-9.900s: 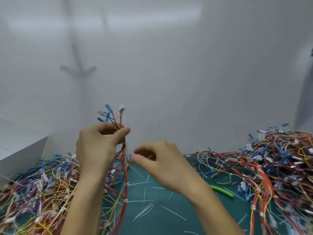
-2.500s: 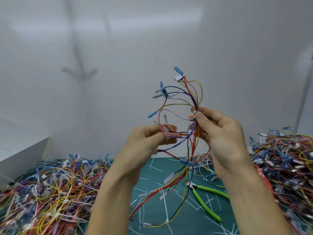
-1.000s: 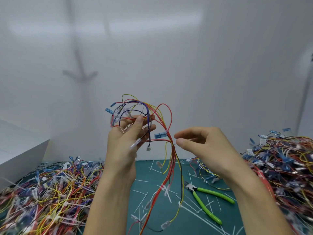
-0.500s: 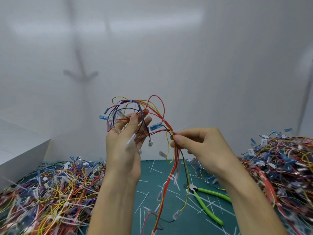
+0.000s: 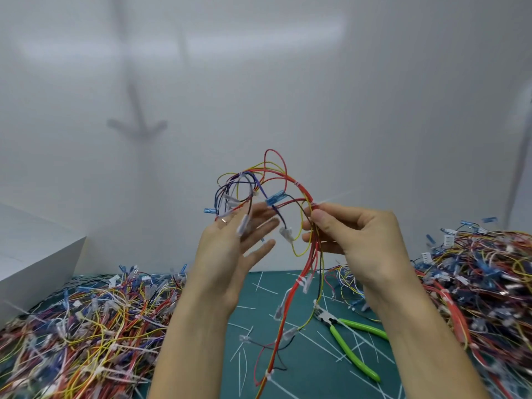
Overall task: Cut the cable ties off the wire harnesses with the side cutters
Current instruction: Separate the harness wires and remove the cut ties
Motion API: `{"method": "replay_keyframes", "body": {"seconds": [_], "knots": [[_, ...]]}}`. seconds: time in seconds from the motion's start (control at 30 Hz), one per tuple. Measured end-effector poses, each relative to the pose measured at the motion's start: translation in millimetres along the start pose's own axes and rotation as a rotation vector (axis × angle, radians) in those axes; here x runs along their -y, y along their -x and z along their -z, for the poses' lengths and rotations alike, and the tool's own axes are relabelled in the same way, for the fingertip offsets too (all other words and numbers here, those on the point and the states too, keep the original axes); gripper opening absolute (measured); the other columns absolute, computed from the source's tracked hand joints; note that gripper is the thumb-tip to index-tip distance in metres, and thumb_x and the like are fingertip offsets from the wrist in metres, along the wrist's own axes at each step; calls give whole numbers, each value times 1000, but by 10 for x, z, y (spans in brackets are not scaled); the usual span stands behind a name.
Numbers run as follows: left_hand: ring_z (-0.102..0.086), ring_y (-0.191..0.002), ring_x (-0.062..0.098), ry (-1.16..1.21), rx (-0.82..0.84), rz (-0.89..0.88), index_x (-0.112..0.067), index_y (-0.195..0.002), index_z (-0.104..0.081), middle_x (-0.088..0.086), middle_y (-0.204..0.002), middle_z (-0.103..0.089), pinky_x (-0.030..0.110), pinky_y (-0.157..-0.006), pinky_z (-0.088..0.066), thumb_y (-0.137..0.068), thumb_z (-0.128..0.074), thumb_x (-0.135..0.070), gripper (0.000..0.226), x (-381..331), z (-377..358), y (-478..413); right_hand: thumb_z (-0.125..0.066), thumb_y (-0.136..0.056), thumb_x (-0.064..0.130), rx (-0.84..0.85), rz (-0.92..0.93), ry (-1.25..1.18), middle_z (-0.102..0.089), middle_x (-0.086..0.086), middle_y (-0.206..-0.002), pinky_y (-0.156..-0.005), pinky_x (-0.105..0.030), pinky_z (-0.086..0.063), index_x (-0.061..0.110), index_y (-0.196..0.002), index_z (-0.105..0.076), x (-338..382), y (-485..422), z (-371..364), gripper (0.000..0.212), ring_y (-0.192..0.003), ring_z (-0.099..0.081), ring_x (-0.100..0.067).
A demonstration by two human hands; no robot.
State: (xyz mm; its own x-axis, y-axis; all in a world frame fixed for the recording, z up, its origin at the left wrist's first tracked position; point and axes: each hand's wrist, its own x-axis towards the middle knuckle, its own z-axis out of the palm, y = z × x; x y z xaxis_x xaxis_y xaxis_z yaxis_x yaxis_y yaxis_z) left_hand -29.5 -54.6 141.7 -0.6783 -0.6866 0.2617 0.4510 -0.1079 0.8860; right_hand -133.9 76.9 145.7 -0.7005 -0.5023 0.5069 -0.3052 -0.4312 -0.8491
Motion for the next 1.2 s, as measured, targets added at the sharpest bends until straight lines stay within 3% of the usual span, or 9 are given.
{"method": "replay_keyframes", "body": {"seconds": [0.2, 0.4, 0.5, 0.6, 0.9, 1.07, 1.2], "knots": [[-74, -83, 8, -661, 153, 43, -19, -103, -70, -10, -93, -77, 36, -87, -56, -100, -51, -34, 24, 20, -12, 46, -67, -89, 3, -100, 56, -65, -76, -4, -71, -56, -18, -55, 18, -81, -77, 22, -24, 31, 19, -60, -71, -14], [-71, -86, 3, -872, 383, 41, -22, -100, -74, -13, -94, -76, 33, -91, -56, -99, -52, -39, 27, 26, -27, 101, -67, -90, 6, -152, 52, -56, -76, -3, -73, -58, -19, -55, 14, -89, -77, 4, -48, 57, 12, -62, -72, -15], [-73, -89, 11, -809, 480, 14, -16, -103, -73, -2, -95, -77, 26, -85, -57, -95, -62, -24, 16, 33, -41, 104, -67, -90, 6, -158, 49, -47, -76, -2, -72, -58, -18, -55, 16, -88, -76, -10, -51, 51, 14, -62, -72, -14], [-74, -86, 15, -743, 442, -17, -10, -107, -71, 6, -93, -77, 18, -74, -56, -91, -67, -11, 16, 63, -67, 94, -67, -90, 7, -155, 47, -39, -76, -2, -73, -58, -18, -55, 17, -88, -77, -26, -53, 42, 14, -63, -72, -14], [-68, -72, 9, -660, 404, -77, -15, -93, -73, 5, -81, -74, 22, -69, -55, -91, -66, -5, 13, 75, -68, 87, -68, -89, 6, -97, -24, -116, -77, -3, -78, -58, -21, -56, 17, -89, -76, -36, -60, 28, 13, -66, -73, -16], [-68, -70, 14, -417, 263, -85, -12, -94, -73, 5, -79, -75, 30, -71, -60, -88, -65, 1, 16, 64, -76, 88, -71, -87, 5, -12, -86, -65, -78, -3, -84, -62, -22, -58, 15, -95, -77, -70, -51, 11, 14, -73, -75, -15], [-70, -69, 15, -215, 106, -70, -8, -96, -73, 8, -81, -76, 26, -66, -60, -86, -66, 1, 14, 48, -62, 46, -69, -89, 9, 36, -131, -20, -78, -4, -86, -68, -27, -62, 15, -98, -76, -80, -51, 22, 12, -78, -76, -21]]}}
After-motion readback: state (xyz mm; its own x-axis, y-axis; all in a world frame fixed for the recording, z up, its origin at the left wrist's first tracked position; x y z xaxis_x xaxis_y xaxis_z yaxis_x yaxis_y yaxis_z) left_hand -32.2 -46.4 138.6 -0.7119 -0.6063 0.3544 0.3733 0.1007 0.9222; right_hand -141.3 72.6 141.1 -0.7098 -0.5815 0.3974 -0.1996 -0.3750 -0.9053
